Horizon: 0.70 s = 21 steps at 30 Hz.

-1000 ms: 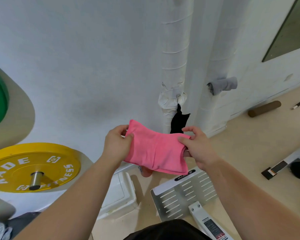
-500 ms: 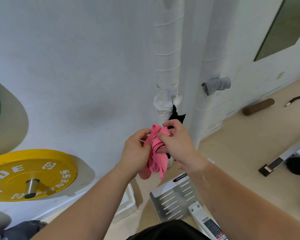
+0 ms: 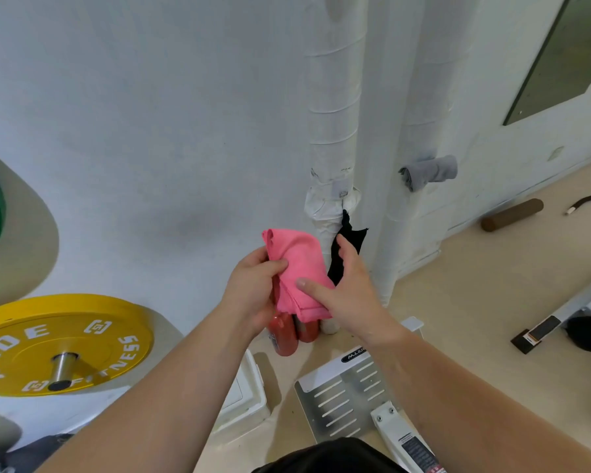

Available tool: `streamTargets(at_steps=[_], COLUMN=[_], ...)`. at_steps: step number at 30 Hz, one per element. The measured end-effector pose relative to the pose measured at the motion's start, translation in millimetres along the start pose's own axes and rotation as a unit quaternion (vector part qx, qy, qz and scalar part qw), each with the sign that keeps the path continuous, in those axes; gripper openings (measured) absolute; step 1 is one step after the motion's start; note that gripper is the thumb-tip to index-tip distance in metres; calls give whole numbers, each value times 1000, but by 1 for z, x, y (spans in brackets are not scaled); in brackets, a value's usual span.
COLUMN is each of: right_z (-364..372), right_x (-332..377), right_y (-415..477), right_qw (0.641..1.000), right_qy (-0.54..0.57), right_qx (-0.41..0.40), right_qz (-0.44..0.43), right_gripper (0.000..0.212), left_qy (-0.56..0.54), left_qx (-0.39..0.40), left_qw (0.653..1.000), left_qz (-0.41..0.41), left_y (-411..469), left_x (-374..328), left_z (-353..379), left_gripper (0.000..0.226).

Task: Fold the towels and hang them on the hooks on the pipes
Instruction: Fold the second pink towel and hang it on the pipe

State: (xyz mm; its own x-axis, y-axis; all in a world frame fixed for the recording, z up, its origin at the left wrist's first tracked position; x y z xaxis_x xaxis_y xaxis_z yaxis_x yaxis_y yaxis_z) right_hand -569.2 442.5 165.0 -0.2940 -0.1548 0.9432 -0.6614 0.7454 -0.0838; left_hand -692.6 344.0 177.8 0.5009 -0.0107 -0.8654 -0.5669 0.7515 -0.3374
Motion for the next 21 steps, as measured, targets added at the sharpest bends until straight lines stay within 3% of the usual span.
streamTargets(at_steps=[2,4,6,9,13,16,21], right_z=[8,12,2,-16,-34,-43,-52], right_x=[-13,-14,-6,3,11,18,24], right_y=[0,-1,2,6,8,11,12], right_qw=[988,950,933,943,964,977,983], right_qy=[130,291,351,333,260,184,142], right_qx=[55,85,63,12,-40,-73,-90], right_qz=[59,79,49,-2,-35,-81,-74], right_gripper=[112,84,59,63,43,29,30], left_qy=[-34,-28,4,94,179,230,326], left_qx=[43,100,110,4,-101,-87,34], left_qw=[998,994,994,995,974,958,926], left_qz=[-17,-18,-9,23,97,149,186], left_y=[4,6,10,20,14,2,-8], left_x=[-5,-13,-20,-27,-36,-40,-41], left_z=[6,14,11,-16,-29,-14,22], left_gripper=[33,36,32,23,41,48,71])
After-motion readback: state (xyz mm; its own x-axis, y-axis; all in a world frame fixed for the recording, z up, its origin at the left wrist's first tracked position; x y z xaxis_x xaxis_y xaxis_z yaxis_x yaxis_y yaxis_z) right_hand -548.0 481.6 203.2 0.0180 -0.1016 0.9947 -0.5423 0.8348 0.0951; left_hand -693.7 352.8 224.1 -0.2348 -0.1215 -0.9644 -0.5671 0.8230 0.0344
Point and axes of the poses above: each hand's wrist, its own y-axis towards the middle knuckle, its own z-axis out of the palm, x = y × z, the point moved 10 cm from there along y, towards the middle knuckle, and after that the axes turned 4 degrees about x, right-handed, at the moved point
